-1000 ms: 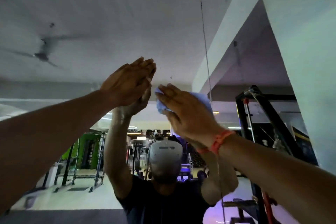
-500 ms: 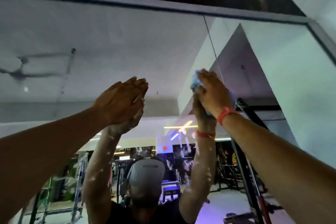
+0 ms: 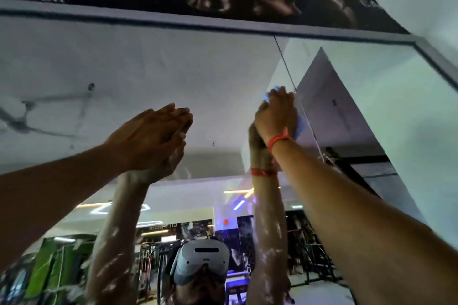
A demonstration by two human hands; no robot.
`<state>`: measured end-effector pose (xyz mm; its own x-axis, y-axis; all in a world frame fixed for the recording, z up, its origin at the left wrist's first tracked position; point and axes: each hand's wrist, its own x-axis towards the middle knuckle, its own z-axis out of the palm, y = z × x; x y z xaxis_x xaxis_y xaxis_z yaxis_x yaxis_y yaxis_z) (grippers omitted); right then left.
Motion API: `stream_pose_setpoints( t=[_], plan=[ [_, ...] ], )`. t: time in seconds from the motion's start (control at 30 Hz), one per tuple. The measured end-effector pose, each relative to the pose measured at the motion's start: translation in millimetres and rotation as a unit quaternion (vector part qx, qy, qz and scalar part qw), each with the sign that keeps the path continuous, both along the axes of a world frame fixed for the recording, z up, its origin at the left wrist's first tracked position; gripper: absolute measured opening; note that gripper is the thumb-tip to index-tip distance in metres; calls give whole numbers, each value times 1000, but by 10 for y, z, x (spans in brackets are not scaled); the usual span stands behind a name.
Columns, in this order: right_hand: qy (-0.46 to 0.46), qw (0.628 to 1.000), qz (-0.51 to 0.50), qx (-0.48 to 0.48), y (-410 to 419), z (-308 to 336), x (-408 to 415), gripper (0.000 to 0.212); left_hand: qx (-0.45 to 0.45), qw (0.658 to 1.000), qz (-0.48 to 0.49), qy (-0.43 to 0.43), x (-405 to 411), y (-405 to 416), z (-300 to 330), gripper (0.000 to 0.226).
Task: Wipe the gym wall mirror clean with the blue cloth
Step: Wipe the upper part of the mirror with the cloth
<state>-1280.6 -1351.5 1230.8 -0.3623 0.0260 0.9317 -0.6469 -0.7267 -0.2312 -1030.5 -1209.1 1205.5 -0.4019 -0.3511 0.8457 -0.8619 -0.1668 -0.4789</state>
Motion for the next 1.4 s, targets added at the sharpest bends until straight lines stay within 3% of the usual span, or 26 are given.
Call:
stream_pose_setpoints(
  t=[0.1, 0.2, 0.27, 0.33, 0.43, 0.63, 0.77, 0.83, 0.9, 1.0, 1.2, 1.33, 1.4],
  plan=[
    [133, 983, 63, -106, 245, -32, 630, 36, -22, 1000, 3, 21, -59, 10, 151, 70],
    [260, 955, 65, -130, 199, 40, 389, 45, -36, 999, 10, 33, -142, 49, 262, 54],
    [217, 971, 16, -100, -4, 278, 28, 48, -37, 999, 28, 24, -183, 70, 299, 54],
    [117, 992, -34, -32, -150, 537, -262, 50, -37, 998, 39, 25, -205, 78, 358, 55],
    [43, 998, -36, 14, -60, 848, -173, 37, -37, 997, 46, 42, -150, 76, 477, 56],
    [157, 984, -8, -78, 351, 968, 614, 36, -48, 996, 54, 47, -27, 103, 661, 56],
    [257, 960, 17, -108, 223, 824, 300, 49, -48, 995, 62, 55, -11, 161, 664, 55],
    [225, 969, 11, -99, 99, 816, 21, 52, -51, 995, 64, 61, 62, 200, 655, 55],
    [133, 990, -7, -40, 33, 895, -159, 51, -54, 994, 64, 64, 165, 219, 634, 55],
    [51, 999, 18, 0, 230, 1034, 190, 40, -50, 995, 56, 73, 299, 255, 567, 57],
    [180, 979, 47, -85, 789, 930, 1372, 36, -67, 992, 41, 99, 566, 403, 512, 54],
    [333, 931, 34, -146, 787, 429, 1364, 43, -67, 993, 19, 98, 894, 475, 409, 56],
    [357, 920, 52, -153, 663, 205, 1192, 47, -57, 995, 3, 84, 980, 488, 288, 61]
  ],
)
